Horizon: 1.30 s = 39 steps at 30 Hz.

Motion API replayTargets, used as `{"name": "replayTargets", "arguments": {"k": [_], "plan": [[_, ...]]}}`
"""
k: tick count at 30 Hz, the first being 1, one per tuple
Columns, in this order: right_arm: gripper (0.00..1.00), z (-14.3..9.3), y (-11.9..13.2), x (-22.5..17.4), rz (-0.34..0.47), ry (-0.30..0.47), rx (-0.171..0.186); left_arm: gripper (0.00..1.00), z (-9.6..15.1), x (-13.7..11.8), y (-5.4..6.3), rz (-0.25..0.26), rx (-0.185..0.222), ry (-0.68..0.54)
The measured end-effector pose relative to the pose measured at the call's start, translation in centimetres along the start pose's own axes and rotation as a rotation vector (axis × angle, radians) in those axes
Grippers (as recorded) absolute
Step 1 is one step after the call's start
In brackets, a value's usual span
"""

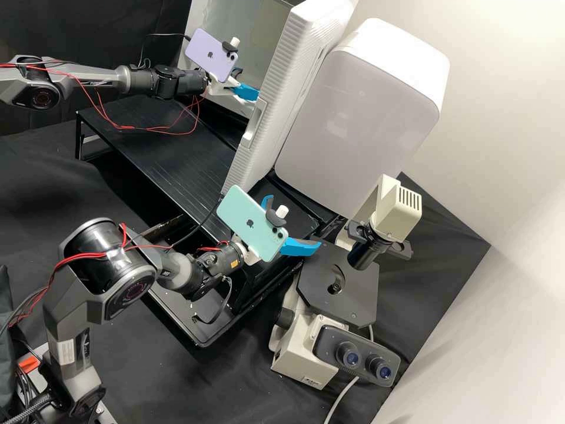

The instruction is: Place the petri dish in the incubator

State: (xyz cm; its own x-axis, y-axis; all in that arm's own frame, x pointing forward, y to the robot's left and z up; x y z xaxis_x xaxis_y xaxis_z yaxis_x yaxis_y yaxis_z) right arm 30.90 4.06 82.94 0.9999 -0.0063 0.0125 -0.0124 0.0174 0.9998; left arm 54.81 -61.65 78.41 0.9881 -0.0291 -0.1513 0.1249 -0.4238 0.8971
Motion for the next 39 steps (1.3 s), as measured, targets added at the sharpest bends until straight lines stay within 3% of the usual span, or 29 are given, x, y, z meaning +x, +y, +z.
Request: {"name": "replayTargets", "arguments": {"k": [14,17,23,24,34,39], "plan": [[1.0,0.0,0.0,0.0,0.0,0.0,0.0,0.0,-1.4,0.2,0.3,0.005,-0.002,0.025],[1.0,0.0,0.0,0.0,0.0,0.0,0.0,0.0,-1.9,0.5,-0.1,-0.001,0.023,0.037],[1.0,0.0,0.0,0.0,0.0,0.0,0.0,0.0,-2.0,0.5,-0.2,-0.002,0.026,0.043],[1.0,0.0,0.0,0.0,0.0,0.0,0.0,1.0,-2.0,0.5,-0.2,-0.002,0.026,0.043],[1.0,0.0,0.0,0.0,0.0,0.0,0.0,1.0,-2.1,0.6,-0.3,-0.003,0.031,0.043],[1.0,0.0,0.0,0.0,0.0,0.0,0.0,1.0,-2.2,0.7,-0.6,-0.006,0.058,0.045]]}}
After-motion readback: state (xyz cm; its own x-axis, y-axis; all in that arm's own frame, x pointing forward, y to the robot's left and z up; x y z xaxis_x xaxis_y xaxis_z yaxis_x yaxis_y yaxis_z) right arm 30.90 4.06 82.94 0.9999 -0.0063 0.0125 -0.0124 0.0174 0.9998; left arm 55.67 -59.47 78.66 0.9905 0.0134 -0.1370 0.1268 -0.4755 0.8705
